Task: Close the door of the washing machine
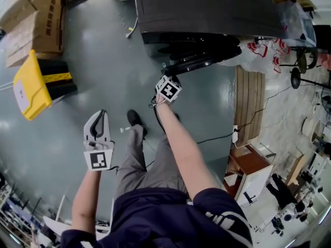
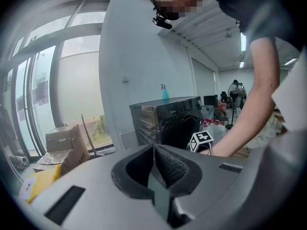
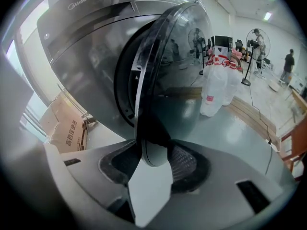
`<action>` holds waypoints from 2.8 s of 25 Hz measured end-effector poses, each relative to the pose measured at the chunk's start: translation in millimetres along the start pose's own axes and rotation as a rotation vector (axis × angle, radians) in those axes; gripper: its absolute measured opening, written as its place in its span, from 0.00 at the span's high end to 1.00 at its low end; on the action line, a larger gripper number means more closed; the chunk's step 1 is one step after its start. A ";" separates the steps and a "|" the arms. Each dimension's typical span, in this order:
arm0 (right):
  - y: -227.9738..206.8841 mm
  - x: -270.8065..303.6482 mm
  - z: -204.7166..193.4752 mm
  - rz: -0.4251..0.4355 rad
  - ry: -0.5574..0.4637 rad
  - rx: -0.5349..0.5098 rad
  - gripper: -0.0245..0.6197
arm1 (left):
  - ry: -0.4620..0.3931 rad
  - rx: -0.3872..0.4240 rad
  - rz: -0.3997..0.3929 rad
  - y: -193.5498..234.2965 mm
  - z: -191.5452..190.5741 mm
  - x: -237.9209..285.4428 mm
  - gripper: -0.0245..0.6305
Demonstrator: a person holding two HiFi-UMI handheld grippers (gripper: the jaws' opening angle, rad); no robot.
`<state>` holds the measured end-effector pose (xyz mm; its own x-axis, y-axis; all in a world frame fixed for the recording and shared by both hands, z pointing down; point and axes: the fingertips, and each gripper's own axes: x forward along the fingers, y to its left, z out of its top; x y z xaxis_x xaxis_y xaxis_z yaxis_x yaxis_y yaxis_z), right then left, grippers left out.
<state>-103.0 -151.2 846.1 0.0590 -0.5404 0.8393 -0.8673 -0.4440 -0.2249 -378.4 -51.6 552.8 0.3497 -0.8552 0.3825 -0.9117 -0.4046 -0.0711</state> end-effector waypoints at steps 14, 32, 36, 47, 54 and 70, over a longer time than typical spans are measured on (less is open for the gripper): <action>29.0 16.5 28.2 0.003 -0.007 0.038 0.65 | 0.009 -0.002 0.022 16.0 -5.5 5.6 0.91; 58.1 34.1 52.0 0.090 -0.037 -0.042 0.63 | 0.028 -0.007 0.037 24.6 -15.2 8.7 0.91; 63.8 33.3 53.4 0.136 -0.049 -0.101 0.64 | 0.044 -0.006 0.040 25.5 -20.2 8.7 0.91; 62.9 32.3 45.8 0.253 -0.083 -0.238 0.67 | 0.067 -0.010 0.041 26.0 -32.4 9.9 0.91; 68.2 35.9 51.1 0.261 -0.069 -0.198 0.67 | 0.070 -0.007 0.036 21.8 -37.7 13.6 0.91; 68.1 37.8 58.2 0.238 -0.080 -0.181 0.67 | 0.077 0.001 0.035 22.2 -43.2 21.5 0.91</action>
<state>-131.1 -243.5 833.7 -0.1240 -0.6718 0.7302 -0.9350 -0.1674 -0.3128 -400.4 -65.0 599.3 0.2997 -0.8415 0.4496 -0.9229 -0.3750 -0.0868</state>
